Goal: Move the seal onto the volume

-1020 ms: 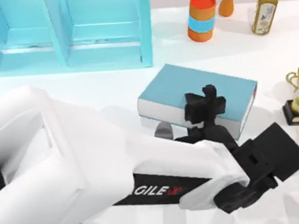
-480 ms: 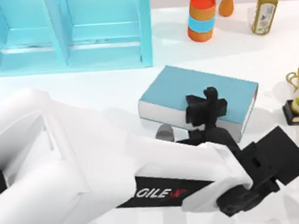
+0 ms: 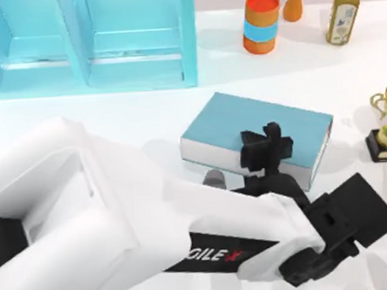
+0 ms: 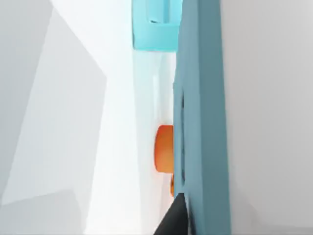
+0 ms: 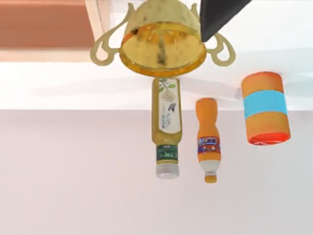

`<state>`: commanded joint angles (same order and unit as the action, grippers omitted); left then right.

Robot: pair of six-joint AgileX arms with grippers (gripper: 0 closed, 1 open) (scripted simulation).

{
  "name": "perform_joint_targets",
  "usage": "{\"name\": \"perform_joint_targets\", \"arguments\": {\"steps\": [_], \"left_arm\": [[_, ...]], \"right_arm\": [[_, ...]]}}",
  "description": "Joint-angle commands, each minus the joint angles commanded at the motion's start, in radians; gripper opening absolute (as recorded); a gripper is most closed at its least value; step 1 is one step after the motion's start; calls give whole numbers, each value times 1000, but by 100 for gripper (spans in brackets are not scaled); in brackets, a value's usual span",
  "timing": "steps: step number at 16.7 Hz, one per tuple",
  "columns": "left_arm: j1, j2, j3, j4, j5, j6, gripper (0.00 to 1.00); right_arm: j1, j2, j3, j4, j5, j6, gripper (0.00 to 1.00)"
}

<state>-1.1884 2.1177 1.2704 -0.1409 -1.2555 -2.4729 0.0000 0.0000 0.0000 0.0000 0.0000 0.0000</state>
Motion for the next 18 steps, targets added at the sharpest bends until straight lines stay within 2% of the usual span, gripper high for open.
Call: {"name": "perform_joint_targets", "arguments": {"steps": [6, 18], "left_arm": [[0, 31, -19, 51, 1, 2, 0], [0, 31, -19, 51, 1, 2, 90]], "right_arm": [[0, 0, 0, 0, 0, 0, 100], [0, 0, 0, 0, 0, 0, 100]]}}
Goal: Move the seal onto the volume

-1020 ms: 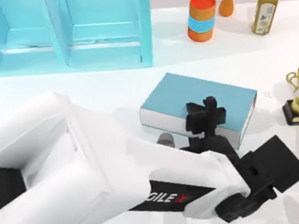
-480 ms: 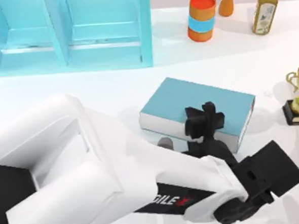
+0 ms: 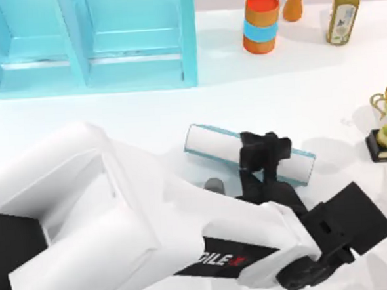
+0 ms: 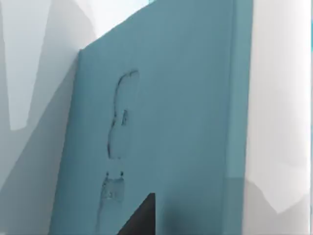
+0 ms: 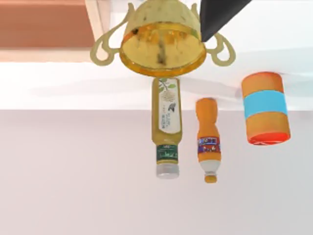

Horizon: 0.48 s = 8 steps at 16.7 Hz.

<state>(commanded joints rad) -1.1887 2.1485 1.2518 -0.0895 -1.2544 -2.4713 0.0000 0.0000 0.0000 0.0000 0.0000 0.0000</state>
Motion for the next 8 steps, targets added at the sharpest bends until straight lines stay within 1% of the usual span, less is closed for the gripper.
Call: {"name": "perform_joint_targets", "arguments": {"steps": [1, 2, 8], "left_arm": [[0, 0, 0, 0, 0, 0, 98], [0, 0, 0, 0, 0, 0, 100], [0, 0, 0, 0, 0, 0, 100]], "right_arm": [[0, 0, 0, 0, 0, 0, 100], [0, 0, 0, 0, 0, 0, 100], [0, 0, 0, 0, 0, 0, 100]]}}
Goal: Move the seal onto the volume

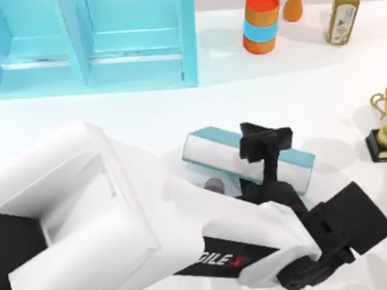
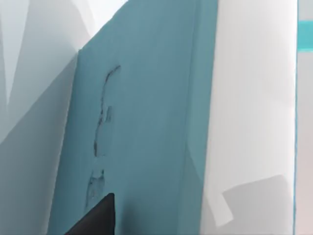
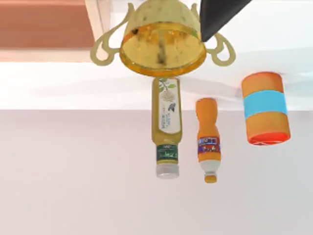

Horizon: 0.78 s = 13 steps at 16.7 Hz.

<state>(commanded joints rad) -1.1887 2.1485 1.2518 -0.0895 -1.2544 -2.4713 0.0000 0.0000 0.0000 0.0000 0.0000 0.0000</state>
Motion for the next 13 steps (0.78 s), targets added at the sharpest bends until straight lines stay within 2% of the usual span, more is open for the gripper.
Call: {"name": "perform_joint_targets", "arguments": {"steps": [3, 6, 9, 13], "left_arm": [[-1, 1, -1, -2, 1, -2, 100], [-25, 9, 20, -65, -5, -66, 100], [-77, 28, 61, -223, -10, -226, 100], [-170, 56, 130, -565, -8, -551, 100]], "right_arm": [[0, 0, 0, 0, 0, 0, 100], [0, 0, 0, 0, 0, 0, 100], [0, 0, 0, 0, 0, 0, 100], [0, 0, 0, 0, 0, 0, 100]]}}
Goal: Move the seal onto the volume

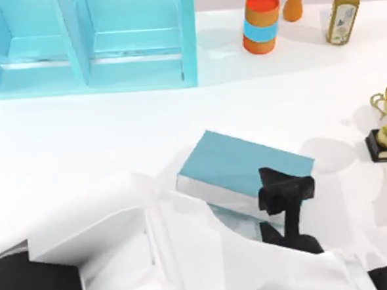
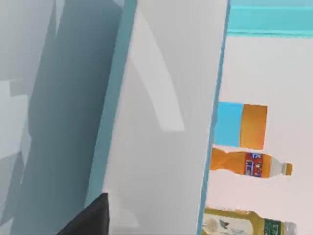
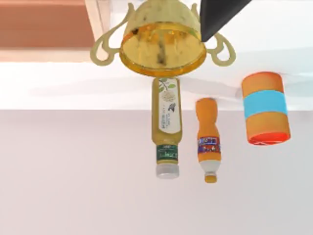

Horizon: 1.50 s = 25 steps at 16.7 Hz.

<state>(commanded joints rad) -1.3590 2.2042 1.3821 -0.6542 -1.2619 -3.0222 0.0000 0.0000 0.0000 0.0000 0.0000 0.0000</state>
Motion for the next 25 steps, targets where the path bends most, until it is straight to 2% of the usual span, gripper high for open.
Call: {"name": "perform_joint_targets", "arguments": {"steps": [6, 11, 20, 23, 25], "left_arm": [[-139, 46, 90, -561, 20, -507, 100], [-204, 74, 126, -801, 31, -738, 100], [-194, 58, 110, -811, 39, -733, 100], [-150, -16, 62, -769, 78, -616, 100], [-108, -88, 21, -730, 117, -485, 100]], "right_arm": [[0, 0, 0, 0, 0, 0, 100], [0, 0, 0, 0, 0, 0, 100], [0, 0, 0, 0, 0, 0, 100], [0, 0, 0, 0, 0, 0, 100], [0, 0, 0, 0, 0, 0, 100]]}}
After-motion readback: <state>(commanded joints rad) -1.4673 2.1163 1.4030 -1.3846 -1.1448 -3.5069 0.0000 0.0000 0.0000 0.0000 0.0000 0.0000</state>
